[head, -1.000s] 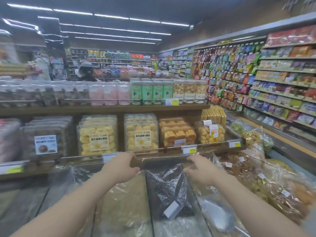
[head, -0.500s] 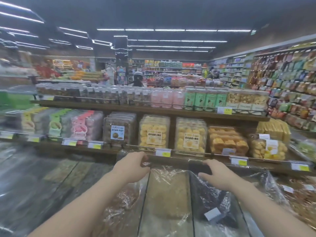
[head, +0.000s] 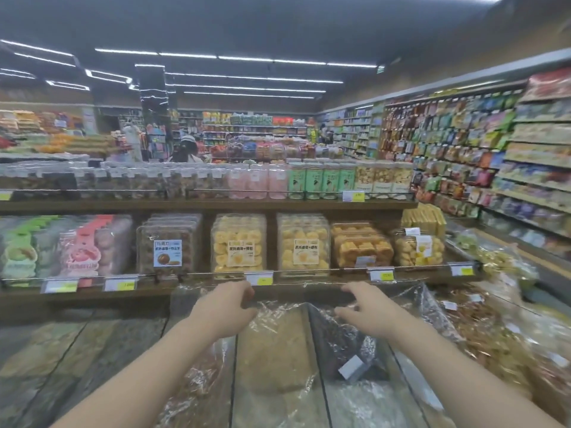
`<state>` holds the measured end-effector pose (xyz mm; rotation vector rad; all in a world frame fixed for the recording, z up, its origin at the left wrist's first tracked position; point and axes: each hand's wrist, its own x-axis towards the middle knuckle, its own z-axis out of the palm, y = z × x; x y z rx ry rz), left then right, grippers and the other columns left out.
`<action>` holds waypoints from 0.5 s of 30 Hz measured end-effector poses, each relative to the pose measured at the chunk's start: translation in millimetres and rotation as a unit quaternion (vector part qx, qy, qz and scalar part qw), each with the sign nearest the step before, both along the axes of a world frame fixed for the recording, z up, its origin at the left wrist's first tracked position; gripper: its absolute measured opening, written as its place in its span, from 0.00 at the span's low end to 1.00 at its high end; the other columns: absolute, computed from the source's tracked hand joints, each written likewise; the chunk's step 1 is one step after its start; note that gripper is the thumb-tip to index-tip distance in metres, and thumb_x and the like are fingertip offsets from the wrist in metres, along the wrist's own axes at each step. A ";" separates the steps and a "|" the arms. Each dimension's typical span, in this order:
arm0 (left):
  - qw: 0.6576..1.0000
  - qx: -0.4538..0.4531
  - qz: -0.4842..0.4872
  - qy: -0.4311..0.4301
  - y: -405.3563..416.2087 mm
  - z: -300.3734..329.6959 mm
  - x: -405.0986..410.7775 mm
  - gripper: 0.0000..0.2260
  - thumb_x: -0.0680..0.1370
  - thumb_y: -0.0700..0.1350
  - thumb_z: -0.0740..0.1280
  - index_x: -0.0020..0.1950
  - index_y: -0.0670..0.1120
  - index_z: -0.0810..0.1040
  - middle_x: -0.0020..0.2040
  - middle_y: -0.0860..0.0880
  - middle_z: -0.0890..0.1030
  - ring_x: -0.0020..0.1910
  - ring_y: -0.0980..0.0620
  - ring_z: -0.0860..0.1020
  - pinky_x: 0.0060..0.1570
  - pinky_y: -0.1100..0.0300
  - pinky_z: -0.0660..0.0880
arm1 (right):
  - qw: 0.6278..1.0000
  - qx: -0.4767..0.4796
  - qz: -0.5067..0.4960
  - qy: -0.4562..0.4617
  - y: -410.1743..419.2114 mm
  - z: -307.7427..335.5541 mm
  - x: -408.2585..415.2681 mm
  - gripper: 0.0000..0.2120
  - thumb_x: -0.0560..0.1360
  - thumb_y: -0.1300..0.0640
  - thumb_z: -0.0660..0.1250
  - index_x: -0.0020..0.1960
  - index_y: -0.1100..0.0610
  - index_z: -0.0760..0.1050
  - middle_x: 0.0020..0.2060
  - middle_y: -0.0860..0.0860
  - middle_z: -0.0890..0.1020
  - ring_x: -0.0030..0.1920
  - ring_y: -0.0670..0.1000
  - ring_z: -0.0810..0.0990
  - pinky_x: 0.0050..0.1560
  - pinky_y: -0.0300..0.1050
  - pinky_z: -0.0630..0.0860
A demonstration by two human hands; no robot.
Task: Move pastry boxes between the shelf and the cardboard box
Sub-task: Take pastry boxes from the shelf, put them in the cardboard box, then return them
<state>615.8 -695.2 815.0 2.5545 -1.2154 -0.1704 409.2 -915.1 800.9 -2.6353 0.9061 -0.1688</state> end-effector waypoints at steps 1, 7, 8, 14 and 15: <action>1.000 0.002 -0.015 -0.004 -10.0 -0.7 -3.7 0.19 0.79 0.55 0.68 0.69 0.54 0.75 0.66 0.53 0.79 0.62 0.51 0.79 0.63 0.50 0.78 | 1.000 0.005 -0.018 -0.002 0.6 -2.6 -10.4 0.33 0.78 0.38 0.65 0.78 0.52 0.64 0.72 0.50 0.70 0.69 0.52 0.72 0.69 0.52 0.72; 0.985 0.015 -0.171 -0.006 -83.9 -17.9 -64.7 0.19 0.78 0.56 0.67 0.68 0.55 0.75 0.66 0.53 0.79 0.64 0.49 0.78 0.63 0.50 0.77 | 0.988 0.009 -0.152 0.004 7.1 -25.9 -117.6 0.29 0.79 0.42 0.65 0.76 0.54 0.66 0.72 0.53 0.72 0.71 0.54 0.70 0.70 0.50 0.69; 0.979 0.018 -0.201 -0.007 -94.5 -21.6 -78.5 0.19 0.78 0.57 0.67 0.67 0.55 0.75 0.66 0.53 0.79 0.64 0.49 0.78 0.62 0.50 0.77 | 0.984 0.011 -0.180 0.007 13.0 -30.9 -138.1 0.30 0.79 0.42 0.64 0.77 0.54 0.65 0.72 0.53 0.71 0.71 0.54 0.69 0.69 0.50 0.68; 0.910 0.050 -0.412 -0.019 -133.2 -41.3 -173.7 0.20 0.76 0.56 0.67 0.67 0.52 0.76 0.63 0.50 0.81 0.59 0.48 0.80 0.59 0.52 0.78 | 0.917 0.032 -0.396 0.024 91.8 -69.2 -273.6 0.32 0.74 0.36 0.62 0.72 0.53 0.70 0.63 0.54 0.77 0.65 0.57 0.73 0.61 0.51 0.73; 0.893 0.052 -0.446 -0.020 -131.4 -44.4 -193.1 0.20 0.77 0.55 0.67 0.67 0.51 0.76 0.64 0.49 0.81 0.60 0.47 0.79 0.60 0.52 0.78 | 0.902 0.040 -0.429 0.030 115.0 -75.2 -294.0 0.33 0.74 0.36 0.62 0.73 0.54 0.69 0.64 0.55 0.76 0.67 0.58 0.72 0.63 0.53 0.73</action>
